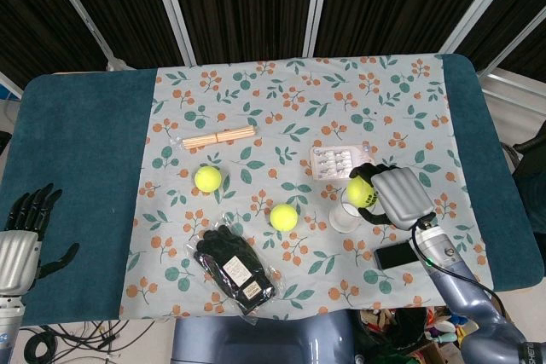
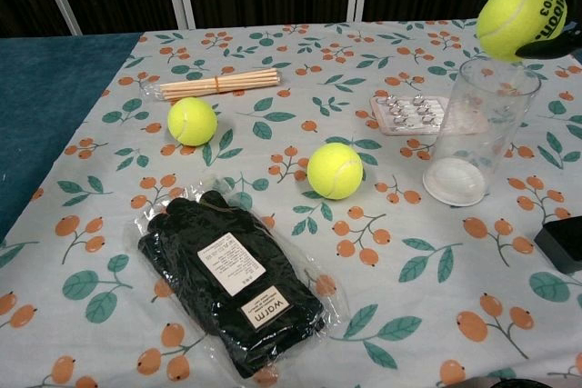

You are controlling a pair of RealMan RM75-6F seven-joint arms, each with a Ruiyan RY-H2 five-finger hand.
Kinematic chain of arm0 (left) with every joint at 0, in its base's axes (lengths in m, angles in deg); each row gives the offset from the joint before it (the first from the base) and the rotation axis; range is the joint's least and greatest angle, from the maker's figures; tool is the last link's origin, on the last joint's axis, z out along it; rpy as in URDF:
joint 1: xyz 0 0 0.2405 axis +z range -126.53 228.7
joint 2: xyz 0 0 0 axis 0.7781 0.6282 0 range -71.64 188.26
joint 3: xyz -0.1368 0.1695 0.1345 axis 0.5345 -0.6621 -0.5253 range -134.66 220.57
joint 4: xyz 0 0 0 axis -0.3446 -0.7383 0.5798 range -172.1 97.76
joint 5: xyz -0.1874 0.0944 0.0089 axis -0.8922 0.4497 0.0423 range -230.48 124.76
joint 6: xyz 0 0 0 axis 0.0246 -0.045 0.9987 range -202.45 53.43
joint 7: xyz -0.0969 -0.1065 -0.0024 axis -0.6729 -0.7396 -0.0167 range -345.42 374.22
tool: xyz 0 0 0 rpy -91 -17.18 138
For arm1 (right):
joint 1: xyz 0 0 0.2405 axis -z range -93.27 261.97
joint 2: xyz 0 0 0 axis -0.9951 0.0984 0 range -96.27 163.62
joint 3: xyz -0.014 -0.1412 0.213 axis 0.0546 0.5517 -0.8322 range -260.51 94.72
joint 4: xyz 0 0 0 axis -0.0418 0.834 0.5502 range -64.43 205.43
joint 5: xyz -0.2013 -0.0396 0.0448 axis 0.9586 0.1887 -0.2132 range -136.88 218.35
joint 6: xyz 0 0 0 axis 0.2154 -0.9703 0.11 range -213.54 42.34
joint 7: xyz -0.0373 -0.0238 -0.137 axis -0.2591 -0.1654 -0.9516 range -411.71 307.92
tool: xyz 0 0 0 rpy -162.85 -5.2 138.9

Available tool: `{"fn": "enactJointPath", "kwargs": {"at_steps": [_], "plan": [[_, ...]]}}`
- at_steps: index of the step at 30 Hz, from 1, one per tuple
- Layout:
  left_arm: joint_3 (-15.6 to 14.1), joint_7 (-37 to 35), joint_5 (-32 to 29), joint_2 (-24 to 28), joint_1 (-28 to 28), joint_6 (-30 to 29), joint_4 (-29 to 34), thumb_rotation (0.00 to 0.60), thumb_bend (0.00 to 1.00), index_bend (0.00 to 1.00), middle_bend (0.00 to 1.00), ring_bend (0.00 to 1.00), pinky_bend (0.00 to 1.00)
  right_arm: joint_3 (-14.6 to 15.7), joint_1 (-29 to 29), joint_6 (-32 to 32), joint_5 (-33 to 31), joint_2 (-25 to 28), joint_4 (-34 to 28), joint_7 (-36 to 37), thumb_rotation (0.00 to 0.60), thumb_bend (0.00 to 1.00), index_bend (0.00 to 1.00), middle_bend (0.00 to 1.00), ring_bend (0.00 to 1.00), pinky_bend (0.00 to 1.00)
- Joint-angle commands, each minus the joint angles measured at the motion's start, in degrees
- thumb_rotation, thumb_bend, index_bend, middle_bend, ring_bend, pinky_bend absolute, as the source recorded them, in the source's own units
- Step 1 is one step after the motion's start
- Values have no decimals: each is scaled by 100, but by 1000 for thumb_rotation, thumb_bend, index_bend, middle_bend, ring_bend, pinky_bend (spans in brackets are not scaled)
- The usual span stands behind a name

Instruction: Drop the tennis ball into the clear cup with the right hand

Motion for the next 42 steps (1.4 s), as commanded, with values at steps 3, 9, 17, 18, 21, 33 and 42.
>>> {"fn": "enactJointPath", "kwargs": {"at_steps": [3, 9, 17, 18, 21, 33, 42], "plan": [[-5, 19, 10, -1, 3, -7, 9, 600, 251, 0, 0, 0, 0, 36, 25, -33, 61, 24, -11, 18, 600, 270, 355, 337, 428, 464], [-35, 69, 72, -12, 15, -39, 42, 600, 251, 0, 0, 0, 0, 68, 67, -67, 96, 61, -44, 91, 600, 270, 355, 337, 428, 464], [-40, 151, 59, -22, 16, -24, 71, 600, 251, 0, 0, 0, 0, 60, 106, -139, 224, 114, -66, 198, 600, 269, 355, 336, 428, 464], [-39, 155, 61, -23, 14, -23, 69, 600, 252, 0, 0, 0, 0, 62, 106, -135, 232, 119, -69, 202, 600, 268, 355, 336, 428, 464], [-34, 155, 46, -25, 10, -12, 68, 600, 251, 0, 0, 0, 0, 74, 87, -100, 228, 119, -67, 193, 600, 269, 353, 334, 428, 464], [-32, 148, 16, -5, 8, 8, 81, 600, 251, 0, 0, 0, 0, 122, -18, -12, 95, -40, 24, 50, 600, 237, 193, 260, 371, 406], [-39, 152, 7, 10, -1, 38, 81, 600, 252, 0, 0, 0, 0, 179, -52, 140, 69, 29, -4, 107, 600, 126, 0, 82, 207, 337]]}}
